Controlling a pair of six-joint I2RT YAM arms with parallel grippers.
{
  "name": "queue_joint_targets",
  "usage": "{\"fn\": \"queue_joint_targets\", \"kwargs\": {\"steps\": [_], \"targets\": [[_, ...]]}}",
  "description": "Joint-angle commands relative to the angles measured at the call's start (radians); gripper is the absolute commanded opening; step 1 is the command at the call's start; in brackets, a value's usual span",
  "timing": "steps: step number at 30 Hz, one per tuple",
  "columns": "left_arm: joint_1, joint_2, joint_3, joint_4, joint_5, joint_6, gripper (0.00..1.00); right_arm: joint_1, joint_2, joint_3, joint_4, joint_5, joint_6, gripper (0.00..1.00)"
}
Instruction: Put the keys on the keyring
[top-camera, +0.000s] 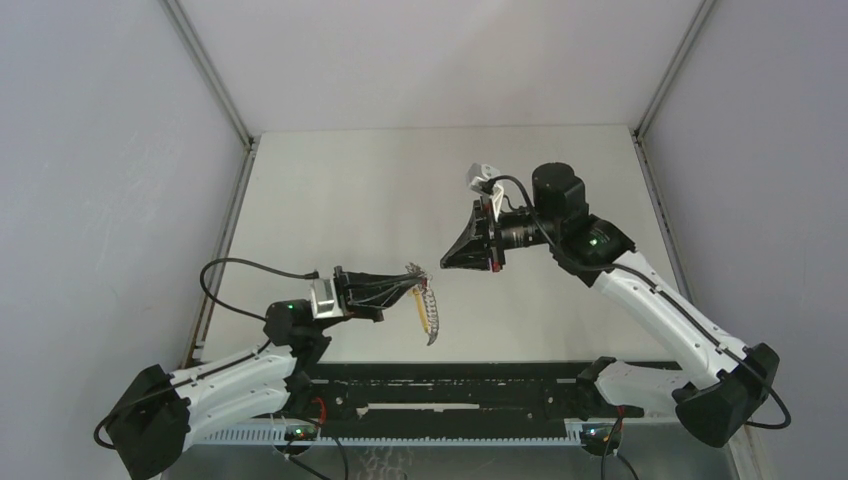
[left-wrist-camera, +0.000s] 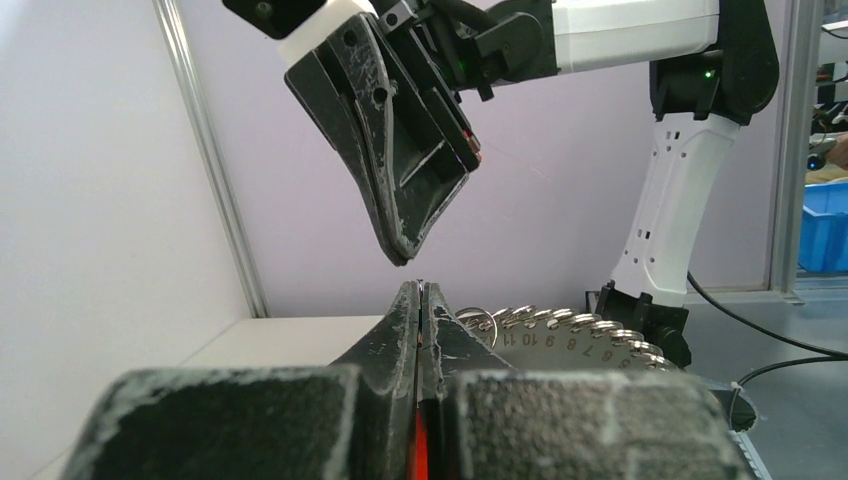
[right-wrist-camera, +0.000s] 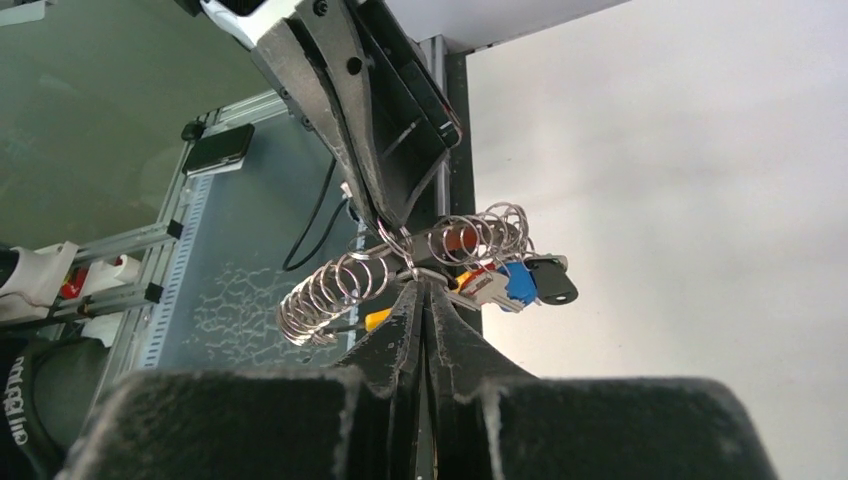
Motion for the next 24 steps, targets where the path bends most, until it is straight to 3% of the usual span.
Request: {"fn": "queue_joint_targets", "kwargs": {"steps": [1, 6, 13, 24], "targets": [[0.002, -0.003, 0.001, 0.085, 0.016, -0.007, 0.0, 0.028, 0.043, 0.081, -0.093, -0.046, -0.059, 0.0], [0.002, -0.003, 0.003, 0.088, 0.024, -0.011, 0.0, 0.07, 0.05, 0.119, -0.156, 0.0, -0.156, 0.01], [0.002, -0.004, -0.001, 0.088, 0.039, -0.012, 0.0, 0.058, -0.087, 0.061, -0.168, 0.05, -0.397, 0.29], [0.002, -0.006, 0.015, 0.089, 0.066, -0.037, 0.0, 0.146, -0.06, 0.045, -0.136, 0.11, -0.64, 0.34]]}}
